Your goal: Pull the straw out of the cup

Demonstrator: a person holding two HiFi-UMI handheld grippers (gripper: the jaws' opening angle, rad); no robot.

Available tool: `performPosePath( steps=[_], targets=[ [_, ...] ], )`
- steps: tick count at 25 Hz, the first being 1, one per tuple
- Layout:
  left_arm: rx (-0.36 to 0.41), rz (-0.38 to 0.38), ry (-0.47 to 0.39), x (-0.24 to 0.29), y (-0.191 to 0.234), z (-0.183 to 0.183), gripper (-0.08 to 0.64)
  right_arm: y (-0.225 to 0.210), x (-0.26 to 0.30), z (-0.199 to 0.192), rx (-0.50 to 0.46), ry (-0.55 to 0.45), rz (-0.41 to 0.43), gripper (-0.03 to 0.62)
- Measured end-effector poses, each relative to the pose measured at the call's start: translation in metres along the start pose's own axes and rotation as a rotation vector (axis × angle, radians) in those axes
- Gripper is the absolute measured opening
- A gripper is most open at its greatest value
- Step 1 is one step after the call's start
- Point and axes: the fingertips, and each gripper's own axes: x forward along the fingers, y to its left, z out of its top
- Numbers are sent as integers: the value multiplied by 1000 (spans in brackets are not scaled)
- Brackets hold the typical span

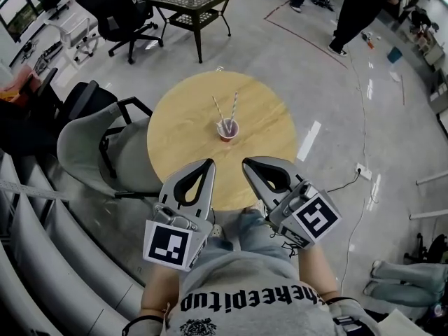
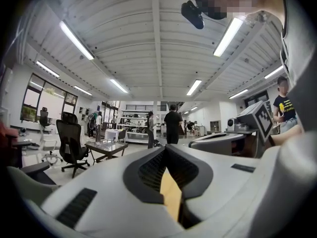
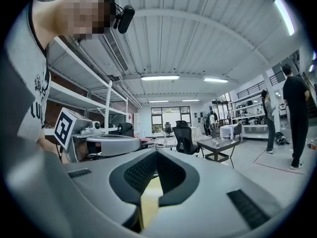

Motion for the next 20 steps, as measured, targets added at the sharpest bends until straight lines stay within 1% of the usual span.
performPosePath(
  steps=[8, 17, 20],
  targets=[
    [-22, 82, 14, 25, 7, 0, 26, -30, 15, 0, -4, 10, 91, 20],
    [-37, 176, 33, 53, 13, -3, 26, -63, 30, -5, 15, 25, 181, 20],
    [-36, 209, 19, 62, 15, -1, 26, -73, 35, -7, 21, 29, 213, 20]
  ],
)
